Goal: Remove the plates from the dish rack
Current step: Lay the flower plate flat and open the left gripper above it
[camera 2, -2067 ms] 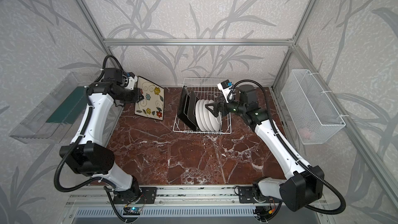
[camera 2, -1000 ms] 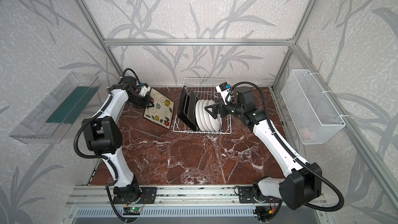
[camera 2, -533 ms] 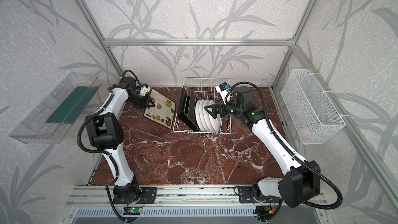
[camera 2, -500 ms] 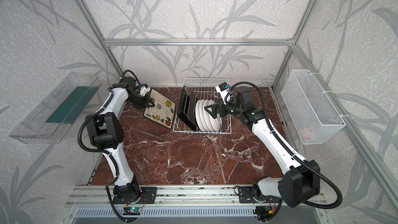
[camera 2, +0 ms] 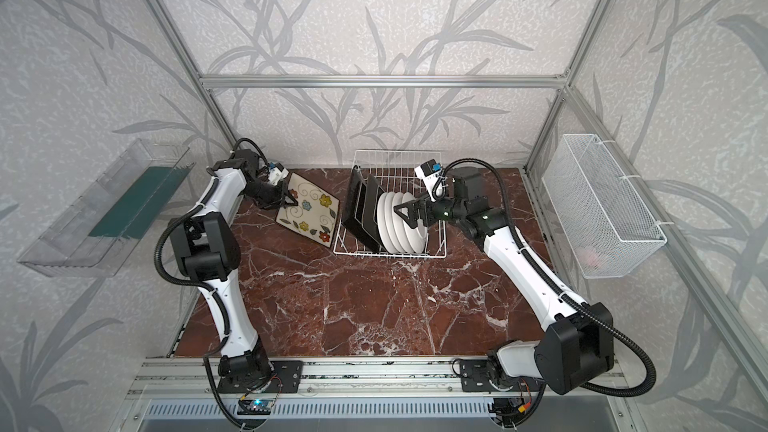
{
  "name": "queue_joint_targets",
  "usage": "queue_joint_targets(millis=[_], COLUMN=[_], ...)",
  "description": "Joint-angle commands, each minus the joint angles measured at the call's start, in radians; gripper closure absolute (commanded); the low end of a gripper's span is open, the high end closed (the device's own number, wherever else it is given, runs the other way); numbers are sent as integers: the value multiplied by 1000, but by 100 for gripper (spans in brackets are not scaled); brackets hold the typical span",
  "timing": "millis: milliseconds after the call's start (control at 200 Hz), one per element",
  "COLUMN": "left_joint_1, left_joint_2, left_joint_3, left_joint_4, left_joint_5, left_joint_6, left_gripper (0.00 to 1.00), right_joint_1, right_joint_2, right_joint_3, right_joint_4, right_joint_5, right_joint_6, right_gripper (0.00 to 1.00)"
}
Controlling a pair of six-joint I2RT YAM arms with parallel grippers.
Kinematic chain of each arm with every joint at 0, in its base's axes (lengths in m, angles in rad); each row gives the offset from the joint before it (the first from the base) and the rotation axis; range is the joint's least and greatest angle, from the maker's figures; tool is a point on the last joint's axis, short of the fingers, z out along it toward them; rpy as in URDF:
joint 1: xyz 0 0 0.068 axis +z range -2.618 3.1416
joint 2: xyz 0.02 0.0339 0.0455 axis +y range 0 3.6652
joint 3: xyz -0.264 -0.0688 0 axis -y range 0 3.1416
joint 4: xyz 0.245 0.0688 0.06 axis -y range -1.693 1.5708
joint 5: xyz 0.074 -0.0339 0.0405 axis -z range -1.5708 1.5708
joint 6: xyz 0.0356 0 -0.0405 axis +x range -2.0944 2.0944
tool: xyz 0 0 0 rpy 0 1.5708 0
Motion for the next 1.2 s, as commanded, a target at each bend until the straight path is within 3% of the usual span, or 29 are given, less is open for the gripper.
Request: queue_joint_targets(millis=[0, 610, 1195], left_joint_1=[8, 53, 58], left_joint_2=[24, 92, 169], left_joint_3=[-4, -38, -24], left_joint_4=[25, 74, 103], left_joint_5=[-100, -69, -103], left_joint_6=[16, -16, -29], left_gripper=[86, 66, 61], right_joint_1=[6, 5, 6], right_joint_2=[15, 10, 0], right_joint_3=[20, 23, 10], right_joint_4=[18, 15, 19], right_joint_5=[-2, 2, -3], right_joint_6=[1, -27, -15], right_gripper=[1, 1, 1])
